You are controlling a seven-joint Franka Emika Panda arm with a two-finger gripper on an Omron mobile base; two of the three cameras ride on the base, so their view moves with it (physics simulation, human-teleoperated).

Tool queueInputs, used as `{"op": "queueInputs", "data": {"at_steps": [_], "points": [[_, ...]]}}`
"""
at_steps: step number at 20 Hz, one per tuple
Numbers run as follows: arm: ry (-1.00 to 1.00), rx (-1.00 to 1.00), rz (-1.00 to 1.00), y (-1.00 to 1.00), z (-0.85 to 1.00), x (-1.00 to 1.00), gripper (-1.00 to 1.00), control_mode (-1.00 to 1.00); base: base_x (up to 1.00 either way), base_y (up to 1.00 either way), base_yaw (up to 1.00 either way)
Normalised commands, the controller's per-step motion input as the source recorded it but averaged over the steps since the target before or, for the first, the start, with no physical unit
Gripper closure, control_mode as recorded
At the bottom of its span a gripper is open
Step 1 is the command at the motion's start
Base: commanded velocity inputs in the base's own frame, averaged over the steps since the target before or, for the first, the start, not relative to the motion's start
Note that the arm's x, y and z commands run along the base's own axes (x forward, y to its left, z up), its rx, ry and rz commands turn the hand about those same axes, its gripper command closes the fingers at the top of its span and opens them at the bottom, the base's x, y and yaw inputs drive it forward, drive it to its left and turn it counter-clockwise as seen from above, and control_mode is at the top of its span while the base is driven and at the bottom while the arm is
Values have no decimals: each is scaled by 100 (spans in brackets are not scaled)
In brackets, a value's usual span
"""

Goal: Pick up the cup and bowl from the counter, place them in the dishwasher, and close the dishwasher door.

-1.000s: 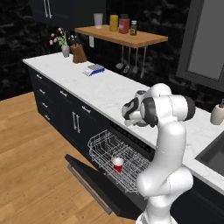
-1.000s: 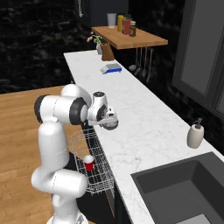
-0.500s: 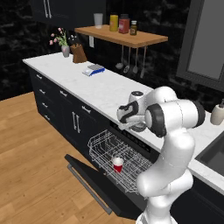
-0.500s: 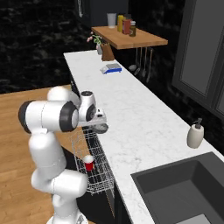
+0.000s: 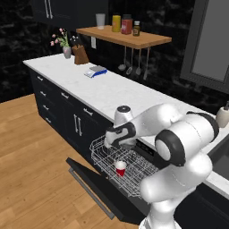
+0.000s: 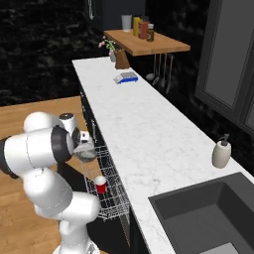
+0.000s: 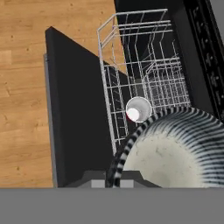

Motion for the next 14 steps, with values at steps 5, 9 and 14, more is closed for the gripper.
{"op": "queueInputs", "data": {"at_steps": [5,9,14], "points": [[1,0,0,72,-12,22,100,-100,0,0,0],[0,0,0,73,-46,51,100,-100,0,0,0],[0,-3,0,21,-64,46,100,-100,0,0,0]]}}
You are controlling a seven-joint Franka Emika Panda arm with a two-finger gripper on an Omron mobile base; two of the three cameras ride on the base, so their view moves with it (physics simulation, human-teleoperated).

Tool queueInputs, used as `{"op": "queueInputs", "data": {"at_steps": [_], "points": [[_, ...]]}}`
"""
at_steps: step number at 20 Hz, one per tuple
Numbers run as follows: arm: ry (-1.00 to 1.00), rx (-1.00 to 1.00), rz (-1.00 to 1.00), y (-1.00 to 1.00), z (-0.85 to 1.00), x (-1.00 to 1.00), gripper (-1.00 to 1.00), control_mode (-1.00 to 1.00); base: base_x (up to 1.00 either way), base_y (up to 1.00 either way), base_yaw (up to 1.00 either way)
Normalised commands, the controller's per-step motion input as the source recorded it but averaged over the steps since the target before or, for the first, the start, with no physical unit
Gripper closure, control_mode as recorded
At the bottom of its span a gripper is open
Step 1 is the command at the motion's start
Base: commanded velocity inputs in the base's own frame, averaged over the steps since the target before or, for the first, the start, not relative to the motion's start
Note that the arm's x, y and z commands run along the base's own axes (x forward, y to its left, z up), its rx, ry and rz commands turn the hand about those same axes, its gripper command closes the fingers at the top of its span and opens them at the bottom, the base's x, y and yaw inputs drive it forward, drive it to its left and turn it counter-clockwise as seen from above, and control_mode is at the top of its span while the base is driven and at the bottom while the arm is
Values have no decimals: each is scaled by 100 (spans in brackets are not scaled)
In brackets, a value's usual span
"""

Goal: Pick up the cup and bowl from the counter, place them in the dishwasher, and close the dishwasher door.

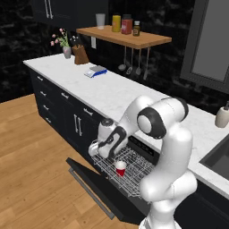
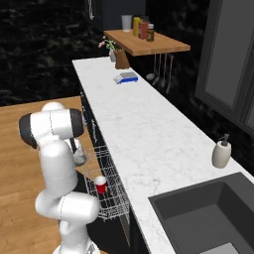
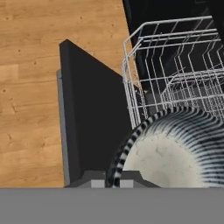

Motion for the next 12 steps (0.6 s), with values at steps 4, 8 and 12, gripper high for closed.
{"op": "queueInputs", "data": {"at_steps": [4,8,12], "points": [[0,-7,-5,0,-52,29,100,-100,0,0,0],[0,-2,-18,3,-49,41,100,-100,0,0,0],[0,0,-25,6,-25,27,100,-100,0,0,0]]}}
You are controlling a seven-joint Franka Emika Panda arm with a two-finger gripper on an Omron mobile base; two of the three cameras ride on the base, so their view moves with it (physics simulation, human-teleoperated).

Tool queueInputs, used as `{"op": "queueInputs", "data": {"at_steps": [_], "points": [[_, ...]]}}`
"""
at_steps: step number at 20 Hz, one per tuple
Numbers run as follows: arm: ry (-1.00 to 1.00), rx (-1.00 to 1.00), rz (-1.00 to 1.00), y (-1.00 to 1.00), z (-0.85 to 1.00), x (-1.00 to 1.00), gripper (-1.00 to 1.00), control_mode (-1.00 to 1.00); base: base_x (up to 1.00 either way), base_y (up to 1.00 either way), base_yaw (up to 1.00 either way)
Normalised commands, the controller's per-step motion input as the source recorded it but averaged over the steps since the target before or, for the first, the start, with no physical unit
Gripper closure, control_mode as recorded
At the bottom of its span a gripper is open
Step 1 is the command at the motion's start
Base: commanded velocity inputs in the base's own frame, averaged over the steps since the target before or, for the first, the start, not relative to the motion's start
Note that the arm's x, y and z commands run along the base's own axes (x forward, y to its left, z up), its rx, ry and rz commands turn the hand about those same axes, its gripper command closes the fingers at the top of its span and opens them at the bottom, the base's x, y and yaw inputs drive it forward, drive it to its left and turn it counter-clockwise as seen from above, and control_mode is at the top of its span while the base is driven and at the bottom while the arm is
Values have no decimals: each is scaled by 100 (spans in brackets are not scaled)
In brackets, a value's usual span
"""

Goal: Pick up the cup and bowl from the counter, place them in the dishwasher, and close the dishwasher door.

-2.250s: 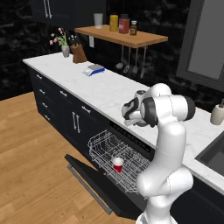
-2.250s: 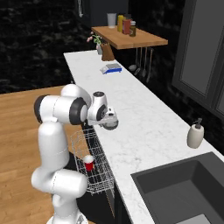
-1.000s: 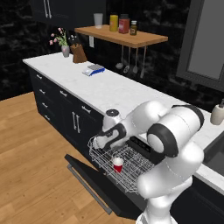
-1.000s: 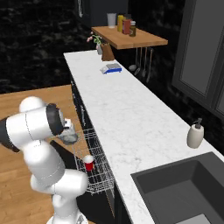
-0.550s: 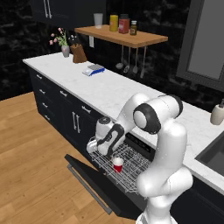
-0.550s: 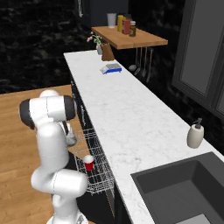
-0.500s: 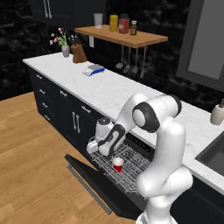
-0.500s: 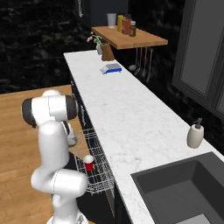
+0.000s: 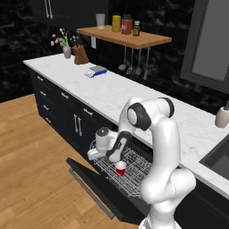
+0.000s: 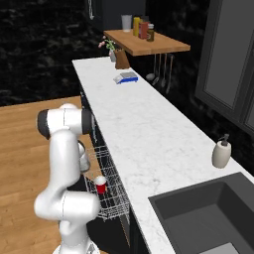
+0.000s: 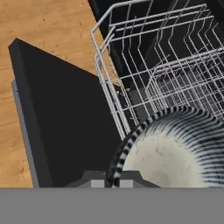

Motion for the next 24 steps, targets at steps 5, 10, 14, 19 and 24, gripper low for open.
{"op": "queueInputs", "data": {"at_steps": [5,10,14,19,24], "points": [[0,0,-36,0,0,1,100,-100,0,0,0],[0,0,-3,-23,0,16,100,-100,0,0,0],[0,0,16,-16,-3,55,100,-100,0,0,0],[0,0,18,-2,-8,66,100,-100,0,0,0],[0,0,14,21,-33,69,100,-100,0,0,0]]}}
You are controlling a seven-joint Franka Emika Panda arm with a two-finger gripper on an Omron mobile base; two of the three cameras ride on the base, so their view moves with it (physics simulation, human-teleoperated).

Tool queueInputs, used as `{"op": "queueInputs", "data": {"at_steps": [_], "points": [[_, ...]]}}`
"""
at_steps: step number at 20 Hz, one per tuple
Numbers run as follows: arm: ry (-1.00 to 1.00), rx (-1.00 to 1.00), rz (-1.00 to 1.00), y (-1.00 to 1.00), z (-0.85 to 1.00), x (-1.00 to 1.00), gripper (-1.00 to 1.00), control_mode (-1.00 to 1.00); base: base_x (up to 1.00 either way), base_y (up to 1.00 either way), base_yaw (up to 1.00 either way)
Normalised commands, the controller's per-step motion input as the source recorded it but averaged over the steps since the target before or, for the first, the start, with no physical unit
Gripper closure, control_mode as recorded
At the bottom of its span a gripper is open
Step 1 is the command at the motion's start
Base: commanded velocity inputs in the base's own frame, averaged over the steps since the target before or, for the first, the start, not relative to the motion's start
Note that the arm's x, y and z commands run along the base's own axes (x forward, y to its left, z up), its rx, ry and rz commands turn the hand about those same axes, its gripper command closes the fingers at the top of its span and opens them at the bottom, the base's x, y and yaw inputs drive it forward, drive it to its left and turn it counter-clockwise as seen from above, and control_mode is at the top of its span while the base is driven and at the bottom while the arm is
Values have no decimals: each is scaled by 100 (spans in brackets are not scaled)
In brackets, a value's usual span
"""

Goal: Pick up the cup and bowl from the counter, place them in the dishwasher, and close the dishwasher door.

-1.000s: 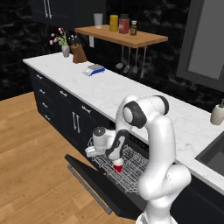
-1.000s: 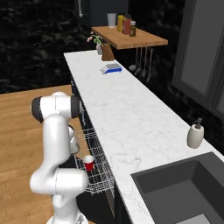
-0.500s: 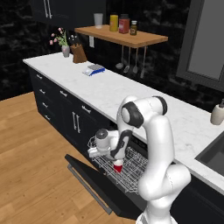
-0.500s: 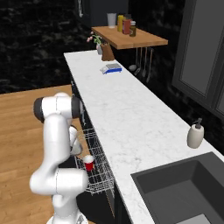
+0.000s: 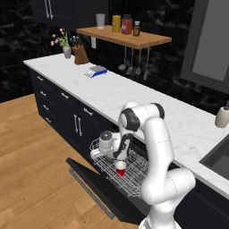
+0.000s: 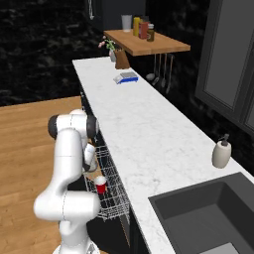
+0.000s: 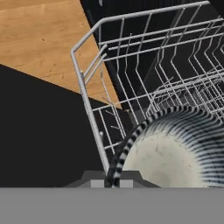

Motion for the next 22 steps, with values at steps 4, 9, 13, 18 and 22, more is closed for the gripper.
{"op": "queueInputs", "data": {"at_steps": [4,9,13,18,22], "points": [[0,0,10,14,-47,53,100,-100,0,0,0],[0,0,0,8,-42,19,100,-100,0,0,0],[0,0,-2,0,-41,10,100,-100,0,0,0],[1,0,-1,8,-54,1,100,-100,0,0,0],[2,0,0,61,-51,0,-100,-100,0,0,0]]}}
